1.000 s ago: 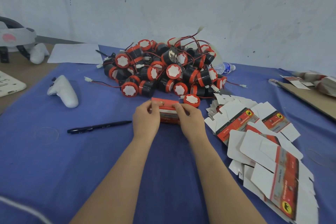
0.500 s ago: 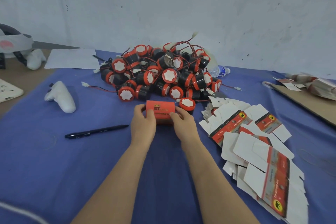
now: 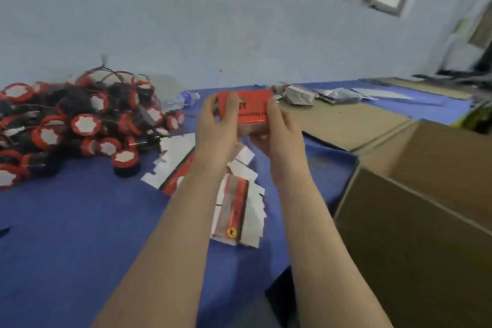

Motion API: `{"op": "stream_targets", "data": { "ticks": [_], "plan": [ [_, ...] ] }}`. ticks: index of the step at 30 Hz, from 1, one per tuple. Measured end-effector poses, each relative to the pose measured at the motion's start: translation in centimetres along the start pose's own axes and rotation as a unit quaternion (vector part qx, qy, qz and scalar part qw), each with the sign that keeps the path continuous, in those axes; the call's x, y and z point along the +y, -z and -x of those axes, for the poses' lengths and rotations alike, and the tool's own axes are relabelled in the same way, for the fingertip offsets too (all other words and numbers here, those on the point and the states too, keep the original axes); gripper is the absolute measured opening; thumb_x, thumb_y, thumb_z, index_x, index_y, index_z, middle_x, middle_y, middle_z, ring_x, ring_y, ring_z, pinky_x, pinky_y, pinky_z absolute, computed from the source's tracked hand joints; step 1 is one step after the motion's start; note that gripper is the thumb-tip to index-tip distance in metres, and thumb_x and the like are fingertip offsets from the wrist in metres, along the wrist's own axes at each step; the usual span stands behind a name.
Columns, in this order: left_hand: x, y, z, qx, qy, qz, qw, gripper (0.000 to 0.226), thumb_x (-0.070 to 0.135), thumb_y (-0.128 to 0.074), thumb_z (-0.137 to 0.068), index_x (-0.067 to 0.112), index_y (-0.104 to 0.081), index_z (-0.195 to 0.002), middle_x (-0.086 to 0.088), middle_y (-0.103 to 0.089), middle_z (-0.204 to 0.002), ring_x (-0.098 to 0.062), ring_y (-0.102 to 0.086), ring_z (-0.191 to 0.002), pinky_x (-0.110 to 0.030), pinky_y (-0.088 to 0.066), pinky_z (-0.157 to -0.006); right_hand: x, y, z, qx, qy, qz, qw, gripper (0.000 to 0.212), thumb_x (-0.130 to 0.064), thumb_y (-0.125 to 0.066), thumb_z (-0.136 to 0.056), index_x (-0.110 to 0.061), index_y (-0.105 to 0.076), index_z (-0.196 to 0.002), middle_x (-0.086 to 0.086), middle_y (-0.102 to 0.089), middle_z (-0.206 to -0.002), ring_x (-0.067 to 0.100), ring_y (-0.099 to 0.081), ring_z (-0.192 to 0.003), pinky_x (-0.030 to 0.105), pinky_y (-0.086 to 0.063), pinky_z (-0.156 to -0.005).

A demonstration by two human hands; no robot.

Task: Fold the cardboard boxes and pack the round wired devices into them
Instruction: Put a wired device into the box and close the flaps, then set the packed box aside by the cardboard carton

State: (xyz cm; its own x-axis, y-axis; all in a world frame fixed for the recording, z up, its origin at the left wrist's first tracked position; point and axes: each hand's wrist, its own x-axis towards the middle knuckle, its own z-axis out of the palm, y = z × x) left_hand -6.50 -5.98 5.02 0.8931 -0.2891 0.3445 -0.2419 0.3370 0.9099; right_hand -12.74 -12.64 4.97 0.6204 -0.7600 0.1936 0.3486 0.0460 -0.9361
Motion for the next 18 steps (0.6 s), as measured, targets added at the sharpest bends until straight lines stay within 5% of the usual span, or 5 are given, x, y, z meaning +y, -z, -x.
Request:
{"op": "stream_targets", "data": {
  "ticks": [4, 7, 9, 11, 18],
  "plan": [
    [0.2, -15.6, 5.6, -0.202, 0.060, 0.008, 0.977, 0.020, 0.026, -0.046, -0.101, 0.017, -0.061, -0.112, -0.010, -0.065, -0.115, -0.028, -0.061, -0.110, -0.047, -0.048, -0.099, -6.7, 13.9, 0.2, 0.225, 0.048, 0.108, 0.967, 0.034, -0.034, -0.041, -0.102, -0.008, -0.051, -0.122, 0.008, -0.063, -0.107, 0.015, -0.061, -0.086, 0.033, -0.053, -0.079],
    [0.0, -24.1, 11.9, -0.378, 0.108, -0.064, 0.917, 0.046, 0.033, -0.039, -0.102, 0.011, -0.042, -0.143, -0.011, -0.046, -0.145, -0.027, -0.044, -0.132, -0.043, -0.034, -0.112, -10.0, 22.9, 2.7, 0.395, 0.030, 0.309, 0.865, 0.050, -0.034, -0.039, -0.101, -0.012, -0.029, -0.145, 0.012, -0.042, -0.145, 0.028, -0.041, -0.131, 0.041, -0.030, -0.112],
    [0.0, -27.2, 15.7, -0.463, 0.158, -0.065, 0.870, 0.056, 0.043, -0.035, -0.102, 0.007, -0.037, -0.146, -0.011, -0.039, -0.151, -0.028, -0.038, -0.138, -0.044, -0.029, -0.115, -11.2, 26.4, 4.6, 0.456, 0.004, 0.413, 0.788, 0.060, -0.030, -0.041, -0.100, -0.014, -0.015, -0.151, 0.013, -0.018, -0.158, 0.029, -0.012, -0.146, 0.040, -0.007, -0.116],
    [0.2, -28.3, 17.6, -0.493, 0.183, -0.034, 0.850, 0.058, 0.047, -0.032, -0.101, 0.007, -0.042, -0.142, -0.012, -0.046, -0.145, -0.028, -0.043, -0.134, -0.045, -0.034, -0.112, -11.7, 27.6, 5.6, 0.466, 0.039, 0.442, 0.765, 0.058, -0.023, -0.041, -0.099, -0.014, -0.017, -0.151, 0.011, -0.013, -0.160, 0.026, -0.003, -0.148, 0.038, 0.000, -0.116],
    [1.4, -22.6, 13.2, -0.269, 0.153, 0.040, 0.950, 0.030, 0.027, -0.043, -0.098, 0.007, -0.065, -0.104, -0.007, -0.069, -0.102, -0.010, -0.065, -0.082, -0.018, -0.050, -0.063, -8.0, 19.8, 4.4, 0.275, 0.167, 0.236, 0.917, 0.021, -0.011, -0.045, -0.096, -0.019, -0.063, -0.102, -0.005, -0.066, -0.094, 0.011, -0.063, -0.092, 0.026, -0.050, -0.082]
  ]
}}
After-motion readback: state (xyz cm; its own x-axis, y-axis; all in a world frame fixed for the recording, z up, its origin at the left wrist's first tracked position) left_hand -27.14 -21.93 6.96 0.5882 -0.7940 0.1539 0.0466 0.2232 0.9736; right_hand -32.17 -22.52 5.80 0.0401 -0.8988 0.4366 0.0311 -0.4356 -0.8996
